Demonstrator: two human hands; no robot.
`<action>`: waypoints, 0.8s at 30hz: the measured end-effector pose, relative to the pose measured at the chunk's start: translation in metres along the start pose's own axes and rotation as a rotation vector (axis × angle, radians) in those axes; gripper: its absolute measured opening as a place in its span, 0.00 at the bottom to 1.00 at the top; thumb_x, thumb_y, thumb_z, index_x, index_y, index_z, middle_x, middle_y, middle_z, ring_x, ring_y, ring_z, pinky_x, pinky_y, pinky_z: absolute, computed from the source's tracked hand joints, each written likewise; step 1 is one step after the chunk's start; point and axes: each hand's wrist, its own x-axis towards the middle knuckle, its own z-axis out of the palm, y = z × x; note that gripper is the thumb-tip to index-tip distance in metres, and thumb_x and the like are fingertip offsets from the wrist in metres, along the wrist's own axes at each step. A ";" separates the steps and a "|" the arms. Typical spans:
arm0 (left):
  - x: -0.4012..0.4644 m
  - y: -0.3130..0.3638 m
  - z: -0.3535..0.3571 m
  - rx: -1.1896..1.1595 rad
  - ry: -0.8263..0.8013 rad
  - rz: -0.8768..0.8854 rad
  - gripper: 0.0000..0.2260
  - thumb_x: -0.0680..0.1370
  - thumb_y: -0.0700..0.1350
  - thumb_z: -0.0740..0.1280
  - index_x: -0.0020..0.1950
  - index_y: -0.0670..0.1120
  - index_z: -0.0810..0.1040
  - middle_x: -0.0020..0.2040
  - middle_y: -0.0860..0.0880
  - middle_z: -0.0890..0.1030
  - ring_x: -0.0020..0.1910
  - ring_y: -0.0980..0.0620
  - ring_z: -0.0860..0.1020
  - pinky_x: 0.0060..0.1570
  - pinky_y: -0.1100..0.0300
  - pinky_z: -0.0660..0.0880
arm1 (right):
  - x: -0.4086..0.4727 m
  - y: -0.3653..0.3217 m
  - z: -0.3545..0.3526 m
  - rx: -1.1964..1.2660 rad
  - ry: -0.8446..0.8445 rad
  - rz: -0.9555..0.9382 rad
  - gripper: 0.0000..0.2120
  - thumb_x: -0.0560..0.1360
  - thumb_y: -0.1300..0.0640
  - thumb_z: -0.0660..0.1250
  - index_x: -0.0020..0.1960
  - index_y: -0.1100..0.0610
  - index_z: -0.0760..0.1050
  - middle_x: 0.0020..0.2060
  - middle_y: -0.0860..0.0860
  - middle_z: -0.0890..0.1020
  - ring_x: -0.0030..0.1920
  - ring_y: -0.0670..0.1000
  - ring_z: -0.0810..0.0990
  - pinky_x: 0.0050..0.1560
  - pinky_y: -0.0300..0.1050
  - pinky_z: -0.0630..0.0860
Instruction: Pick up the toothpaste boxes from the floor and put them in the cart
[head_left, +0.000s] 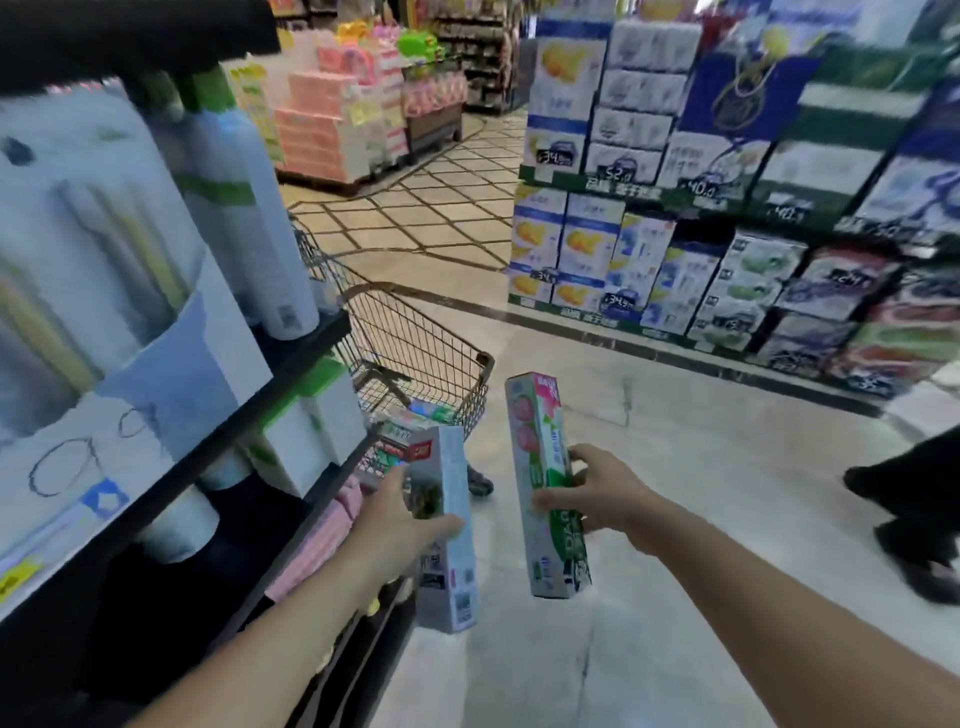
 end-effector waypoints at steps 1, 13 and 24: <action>0.014 0.008 0.003 0.015 -0.010 0.006 0.31 0.67 0.51 0.79 0.65 0.57 0.67 0.55 0.55 0.76 0.49 0.51 0.80 0.46 0.46 0.83 | 0.008 -0.002 -0.006 0.014 0.017 0.009 0.29 0.65 0.53 0.81 0.60 0.54 0.71 0.51 0.54 0.83 0.47 0.54 0.85 0.43 0.53 0.85; 0.164 0.085 0.067 0.008 -0.068 0.015 0.29 0.73 0.46 0.77 0.68 0.56 0.66 0.55 0.51 0.77 0.48 0.50 0.80 0.36 0.52 0.81 | 0.130 -0.007 -0.099 0.076 0.055 0.034 0.29 0.64 0.53 0.82 0.60 0.53 0.72 0.48 0.53 0.85 0.45 0.52 0.86 0.44 0.53 0.85; 0.282 0.139 0.075 -0.085 0.193 -0.174 0.29 0.73 0.44 0.76 0.69 0.55 0.66 0.55 0.47 0.77 0.49 0.44 0.81 0.39 0.46 0.83 | 0.287 -0.053 -0.187 -0.076 -0.125 -0.016 0.27 0.66 0.51 0.81 0.59 0.53 0.72 0.50 0.52 0.84 0.46 0.53 0.86 0.43 0.53 0.85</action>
